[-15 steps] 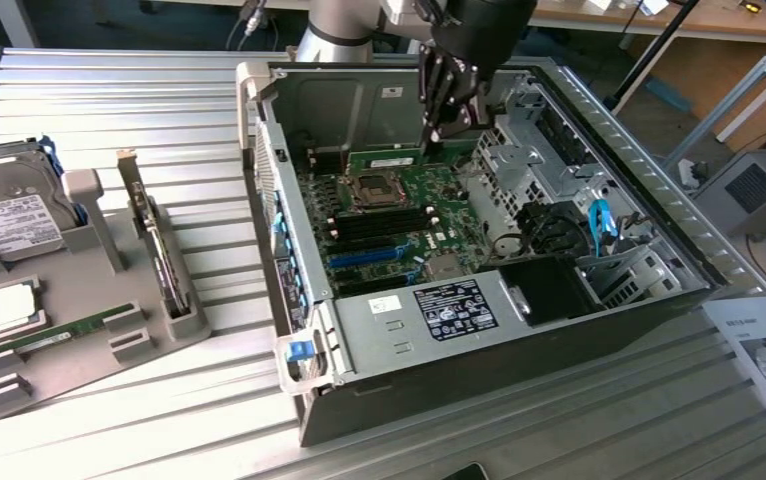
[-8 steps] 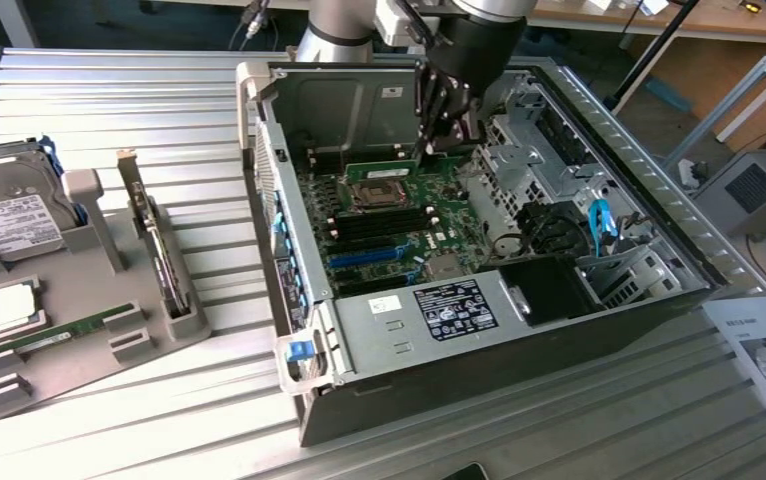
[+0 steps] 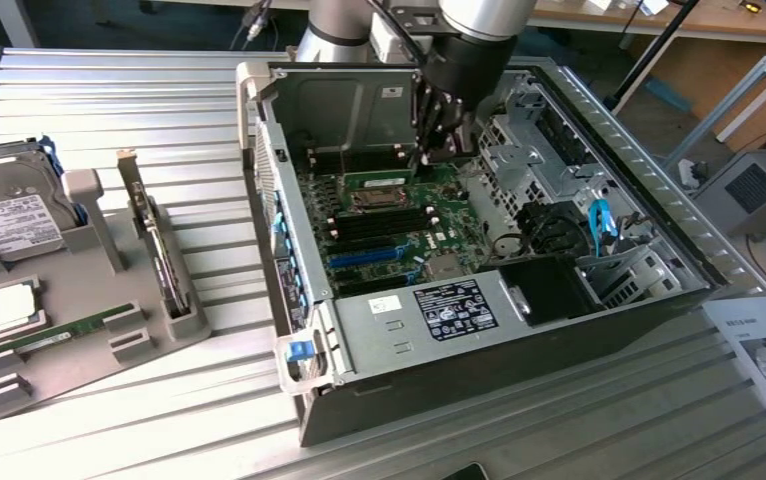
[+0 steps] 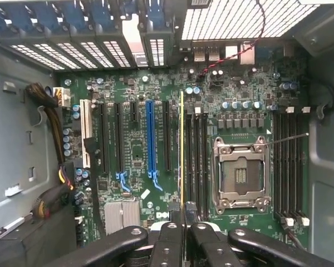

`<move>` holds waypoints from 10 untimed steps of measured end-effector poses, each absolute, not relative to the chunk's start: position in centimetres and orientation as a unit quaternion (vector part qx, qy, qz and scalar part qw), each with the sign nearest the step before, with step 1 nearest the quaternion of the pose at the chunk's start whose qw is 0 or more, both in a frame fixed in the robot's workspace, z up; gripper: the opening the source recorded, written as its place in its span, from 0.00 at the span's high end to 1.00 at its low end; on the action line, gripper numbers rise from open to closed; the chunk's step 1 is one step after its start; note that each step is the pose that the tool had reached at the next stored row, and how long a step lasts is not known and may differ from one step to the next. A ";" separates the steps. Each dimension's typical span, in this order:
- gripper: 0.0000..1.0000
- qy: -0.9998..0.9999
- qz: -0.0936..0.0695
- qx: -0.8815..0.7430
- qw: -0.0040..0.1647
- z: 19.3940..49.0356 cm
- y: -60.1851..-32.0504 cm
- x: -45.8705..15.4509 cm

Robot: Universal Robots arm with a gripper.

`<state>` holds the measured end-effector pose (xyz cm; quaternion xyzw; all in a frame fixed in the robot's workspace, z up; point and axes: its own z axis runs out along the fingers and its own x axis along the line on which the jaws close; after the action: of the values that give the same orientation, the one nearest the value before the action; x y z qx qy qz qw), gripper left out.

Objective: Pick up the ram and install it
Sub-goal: 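Insert the ram into the slot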

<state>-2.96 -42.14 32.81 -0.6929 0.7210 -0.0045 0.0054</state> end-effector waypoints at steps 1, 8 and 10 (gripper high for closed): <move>0.88 0.722 -0.005 -0.692 0.005 32.6 -42.1 -3.0; 0.88 0.724 -0.005 -0.689 0.005 31.7 -42.1 -3.0; 0.88 0.726 -0.005 -0.688 0.005 31.1 -42.1 -3.0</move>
<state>-2.96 -42.09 31.05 -0.6876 0.7260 -0.0046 0.0054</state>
